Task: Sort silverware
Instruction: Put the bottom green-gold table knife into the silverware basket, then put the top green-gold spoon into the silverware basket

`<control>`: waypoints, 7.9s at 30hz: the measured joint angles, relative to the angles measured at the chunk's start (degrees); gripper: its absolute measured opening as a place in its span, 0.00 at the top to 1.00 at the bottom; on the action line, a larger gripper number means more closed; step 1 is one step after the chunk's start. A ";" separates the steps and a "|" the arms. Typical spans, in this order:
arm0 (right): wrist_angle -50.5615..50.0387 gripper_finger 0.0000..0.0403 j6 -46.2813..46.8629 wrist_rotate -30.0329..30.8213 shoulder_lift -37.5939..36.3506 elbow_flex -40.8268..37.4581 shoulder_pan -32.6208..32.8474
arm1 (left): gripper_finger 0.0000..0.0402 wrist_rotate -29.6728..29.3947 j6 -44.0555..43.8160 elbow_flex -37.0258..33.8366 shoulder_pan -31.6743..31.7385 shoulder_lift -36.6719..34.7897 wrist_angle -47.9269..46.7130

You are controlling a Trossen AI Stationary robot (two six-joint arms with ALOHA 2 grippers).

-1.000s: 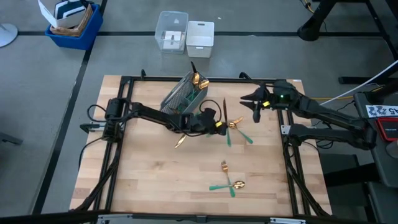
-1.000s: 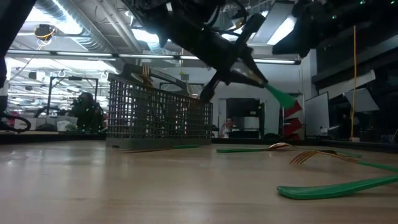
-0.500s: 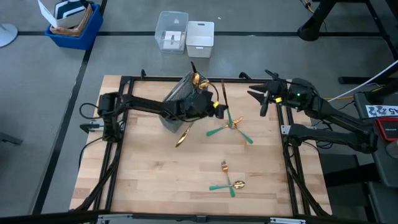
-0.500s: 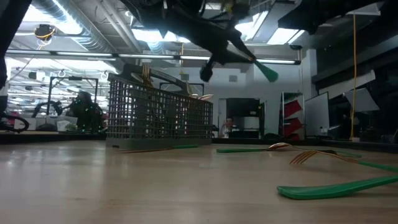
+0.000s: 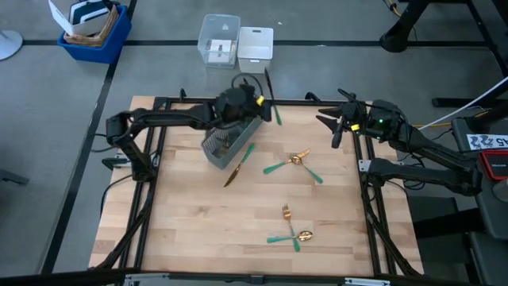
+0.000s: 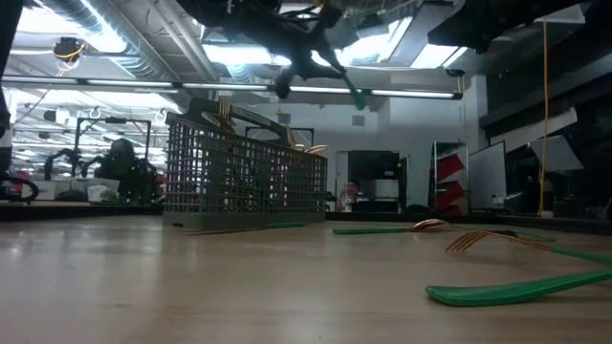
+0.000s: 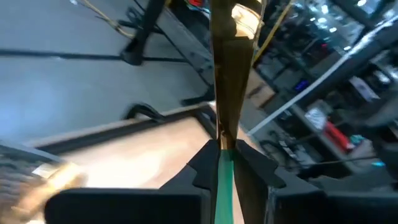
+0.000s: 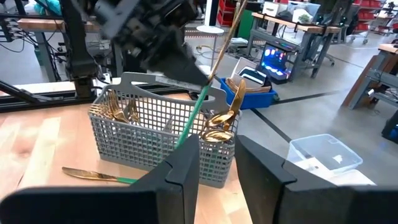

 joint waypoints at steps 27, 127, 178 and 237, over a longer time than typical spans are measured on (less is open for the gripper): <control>0.04 0.73 0.11 0.02 0.13 0.00 0.00 | 0.92 -0.03 24.54 0.00 11.85 -1.87 -7.07; -7.16 0.73 21.83 -2.32 10.04 0.07 0.02 | 0.63 -1.97 18.27 -5.99 2.68 -10.34 -8.54; -16.96 0.73 36.24 6.09 47.65 -0.02 16.28 | 0.63 0.45 13.64 -6.43 -2.32 -15.10 -34.75; 73.33 0.97 18.10 2.89 49.58 2.47 4.25 | 0.63 0.65 19.79 -6.49 -1.55 -33.66 -46.34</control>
